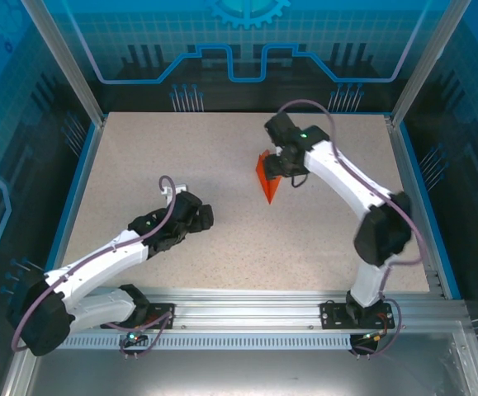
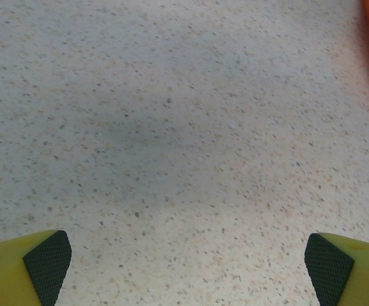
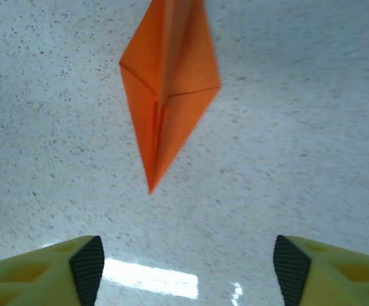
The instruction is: Fold a paper plane with a square sheet of paper (fold left side to right side)
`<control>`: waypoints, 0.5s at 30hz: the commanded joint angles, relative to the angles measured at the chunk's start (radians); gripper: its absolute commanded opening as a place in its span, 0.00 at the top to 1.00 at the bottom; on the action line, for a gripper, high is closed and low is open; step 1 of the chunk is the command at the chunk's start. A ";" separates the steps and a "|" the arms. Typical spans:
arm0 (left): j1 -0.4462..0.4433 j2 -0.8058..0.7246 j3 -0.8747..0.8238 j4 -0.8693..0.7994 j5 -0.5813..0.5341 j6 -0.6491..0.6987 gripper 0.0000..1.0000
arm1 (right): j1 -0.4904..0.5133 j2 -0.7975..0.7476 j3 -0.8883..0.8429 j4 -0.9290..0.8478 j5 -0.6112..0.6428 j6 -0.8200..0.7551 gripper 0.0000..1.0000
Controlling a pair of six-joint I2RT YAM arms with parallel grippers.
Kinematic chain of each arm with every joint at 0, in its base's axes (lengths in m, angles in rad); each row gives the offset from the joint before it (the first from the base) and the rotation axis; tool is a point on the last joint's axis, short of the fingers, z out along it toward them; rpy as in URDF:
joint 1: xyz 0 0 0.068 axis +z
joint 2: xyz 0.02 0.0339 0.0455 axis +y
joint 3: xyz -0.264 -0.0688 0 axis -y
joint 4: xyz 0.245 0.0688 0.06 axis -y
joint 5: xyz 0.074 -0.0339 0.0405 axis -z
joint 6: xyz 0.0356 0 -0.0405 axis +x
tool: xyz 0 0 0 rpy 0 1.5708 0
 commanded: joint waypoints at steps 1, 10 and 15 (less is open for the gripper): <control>0.052 -0.035 0.061 0.002 -0.032 0.040 0.02 | -0.033 -0.122 -0.181 0.188 0.114 -0.027 0.17; 0.199 -0.116 -0.040 0.281 -0.225 0.244 0.02 | -0.188 -0.338 -0.584 0.613 0.119 -0.128 0.01; 0.297 -0.084 -0.123 0.492 -0.239 0.392 0.02 | -0.317 -0.357 -0.774 0.888 0.062 -0.200 0.01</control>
